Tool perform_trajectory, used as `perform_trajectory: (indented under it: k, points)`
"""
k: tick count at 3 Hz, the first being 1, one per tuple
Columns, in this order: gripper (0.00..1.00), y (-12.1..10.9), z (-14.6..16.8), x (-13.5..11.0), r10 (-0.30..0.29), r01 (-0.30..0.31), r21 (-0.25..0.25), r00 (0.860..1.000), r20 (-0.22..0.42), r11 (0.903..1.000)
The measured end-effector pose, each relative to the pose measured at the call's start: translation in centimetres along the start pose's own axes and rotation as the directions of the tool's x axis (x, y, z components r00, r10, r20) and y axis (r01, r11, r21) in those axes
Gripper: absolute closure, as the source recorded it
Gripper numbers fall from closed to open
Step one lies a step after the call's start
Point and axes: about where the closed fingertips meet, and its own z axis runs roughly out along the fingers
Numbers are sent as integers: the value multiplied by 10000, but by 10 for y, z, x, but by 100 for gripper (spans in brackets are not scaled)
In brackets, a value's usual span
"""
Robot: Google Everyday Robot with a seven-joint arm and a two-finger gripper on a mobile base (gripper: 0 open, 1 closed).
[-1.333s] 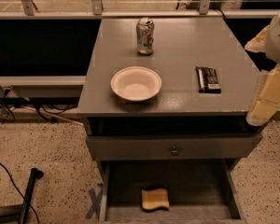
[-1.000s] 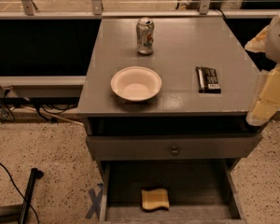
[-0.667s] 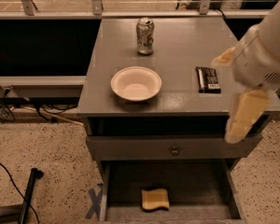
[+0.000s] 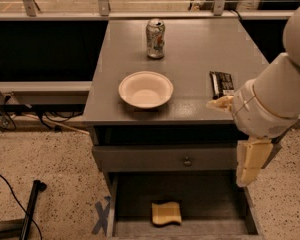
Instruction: Pick sponge from middle drawer and place on counter
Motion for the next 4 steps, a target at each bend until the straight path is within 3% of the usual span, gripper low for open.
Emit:
perform_trajectory:
  k: [1,2,3,4]
  points:
    - [0,1,-1,-3,-132,133,75,9997,-181,9999]
    - [0,23,28,-33,-2776,2725,-1065,9600,-362,9563]
    - [0,46,53,-34,-4681,4589,-1445,8830,-357,8767]
    - [0,48,55,-34,-5404,5315,-1520,8412,-213,8333]
